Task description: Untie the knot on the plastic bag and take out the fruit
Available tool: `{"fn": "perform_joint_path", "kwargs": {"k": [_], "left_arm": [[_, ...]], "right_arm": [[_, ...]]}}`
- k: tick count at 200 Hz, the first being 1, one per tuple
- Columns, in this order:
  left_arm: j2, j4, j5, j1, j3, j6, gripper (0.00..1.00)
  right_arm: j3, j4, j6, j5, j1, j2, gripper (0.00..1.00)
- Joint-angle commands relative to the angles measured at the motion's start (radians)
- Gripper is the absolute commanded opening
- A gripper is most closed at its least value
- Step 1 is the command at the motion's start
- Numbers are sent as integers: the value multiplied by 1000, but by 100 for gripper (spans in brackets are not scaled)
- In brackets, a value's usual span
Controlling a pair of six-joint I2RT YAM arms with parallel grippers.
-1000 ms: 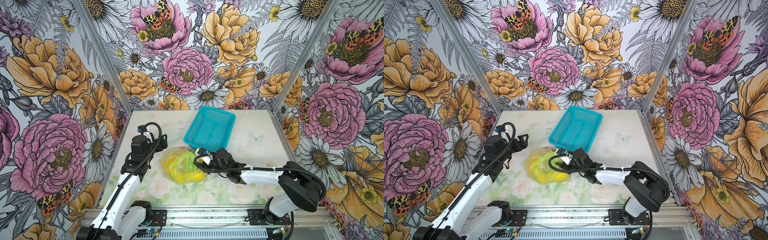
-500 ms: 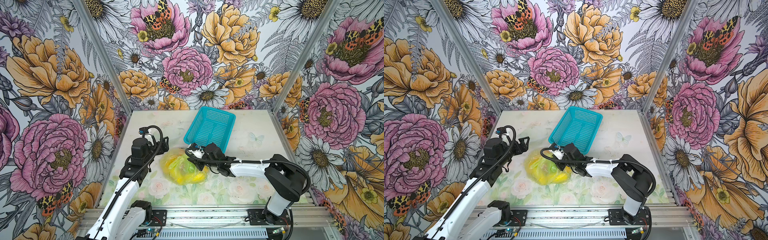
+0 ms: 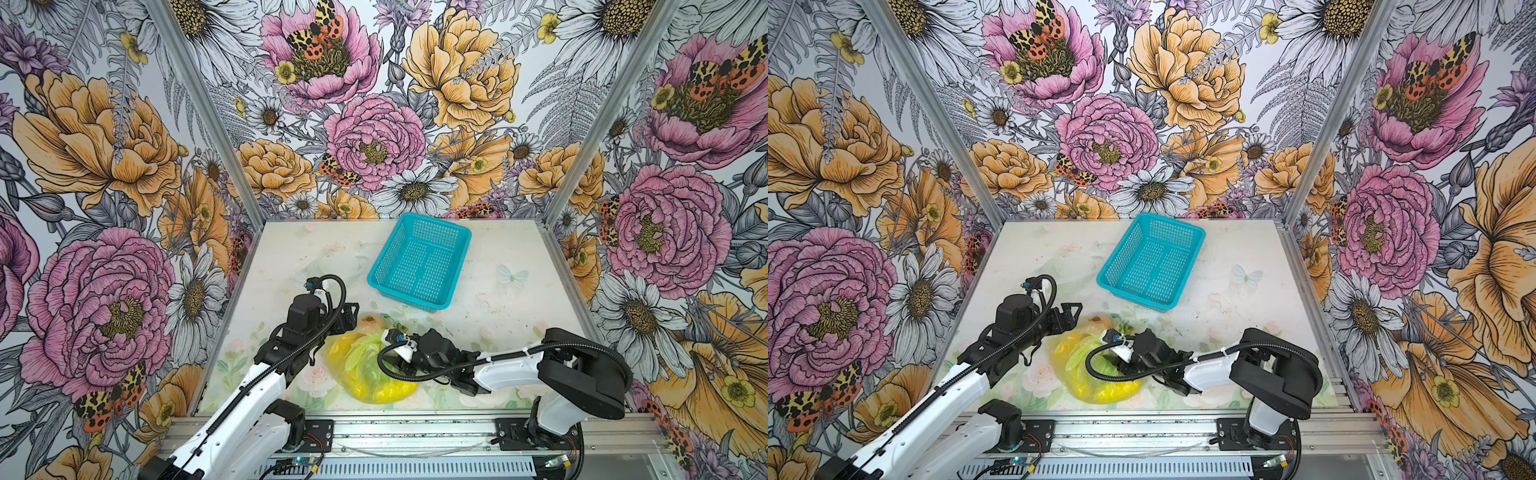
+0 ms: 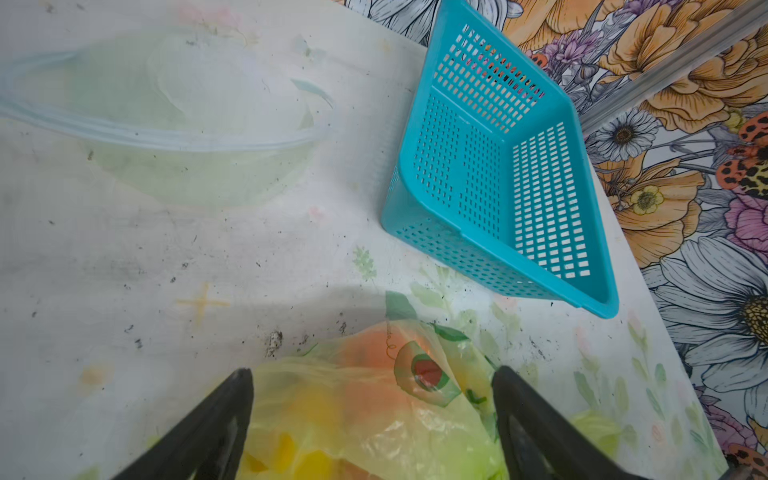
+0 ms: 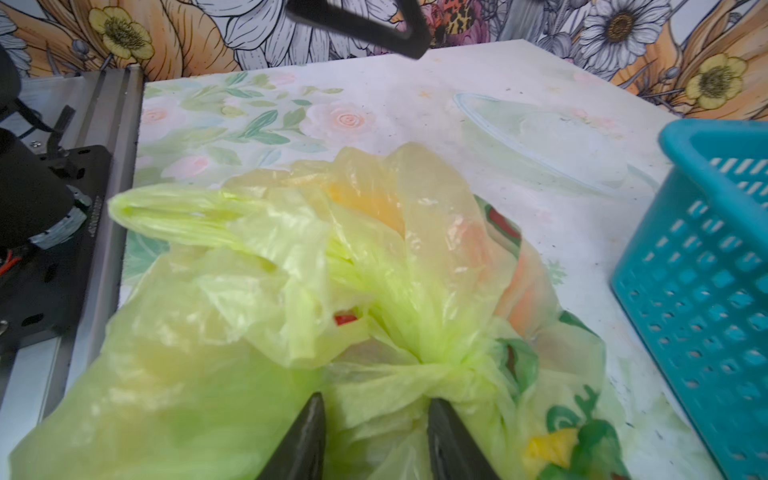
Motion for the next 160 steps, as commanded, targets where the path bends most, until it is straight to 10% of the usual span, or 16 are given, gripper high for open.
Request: {"fn": "perform_joint_path", "kwargs": {"k": [1,106,160], "left_arm": [[-13,-7,49,-29,-25,-46,89],[84,0,-85,-246,56,-68,93],[153,35,-97,-279,88,-59,97]], "right_arm": [[-8,-57,6,106,2,-25,50],[-78,-265,-95,107,-4,-319,61],[-16,-326,-105,33,-9,-213,63]]}}
